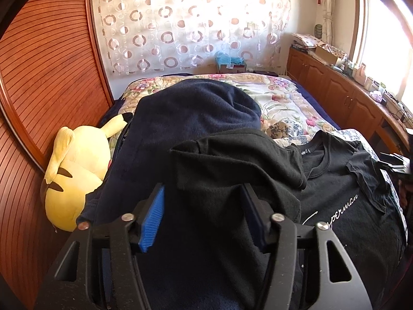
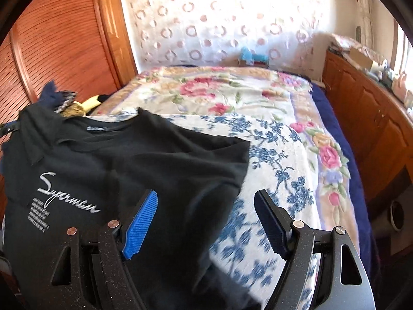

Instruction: Fold small clothes

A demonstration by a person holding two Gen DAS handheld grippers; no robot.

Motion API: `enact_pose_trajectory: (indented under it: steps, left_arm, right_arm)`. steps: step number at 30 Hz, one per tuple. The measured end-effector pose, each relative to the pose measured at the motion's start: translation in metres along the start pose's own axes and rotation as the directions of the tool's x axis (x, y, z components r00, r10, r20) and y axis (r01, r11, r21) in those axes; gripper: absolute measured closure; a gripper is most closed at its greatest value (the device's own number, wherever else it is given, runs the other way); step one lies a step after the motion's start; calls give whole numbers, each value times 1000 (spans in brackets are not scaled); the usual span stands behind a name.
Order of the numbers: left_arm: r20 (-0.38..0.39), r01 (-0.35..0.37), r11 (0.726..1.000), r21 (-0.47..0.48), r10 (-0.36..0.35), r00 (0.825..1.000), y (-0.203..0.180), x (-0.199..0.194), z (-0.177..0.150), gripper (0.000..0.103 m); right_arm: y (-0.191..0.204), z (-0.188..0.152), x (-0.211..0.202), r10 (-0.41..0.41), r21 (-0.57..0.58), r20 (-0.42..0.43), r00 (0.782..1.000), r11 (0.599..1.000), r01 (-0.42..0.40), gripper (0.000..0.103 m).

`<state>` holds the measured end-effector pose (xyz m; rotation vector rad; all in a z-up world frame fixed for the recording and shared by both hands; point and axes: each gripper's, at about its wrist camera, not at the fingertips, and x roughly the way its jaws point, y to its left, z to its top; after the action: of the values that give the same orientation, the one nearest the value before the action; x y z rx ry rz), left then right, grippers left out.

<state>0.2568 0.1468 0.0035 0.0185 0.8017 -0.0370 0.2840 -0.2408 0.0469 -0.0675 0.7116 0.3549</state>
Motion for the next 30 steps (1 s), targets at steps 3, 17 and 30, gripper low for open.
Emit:
enact_pose_trajectory:
  steps: [3,17,30]
  left_arm:
    - [11,4,1000,17,-4,1000,-2,-2,3,53]
    - [9,0,999,37,0,1000,-5,5,6,60]
    - [133,16,995,99,-29,991,-31,-35,4,95]
  right_arm:
    - [-10,11,19,-14,8,-41,999,1000,14,23]
    - [4,38,63,-41,-77,-89,995,996,35,33]
    - [2,32,47,20,-101,-47,999,995,-25,95]
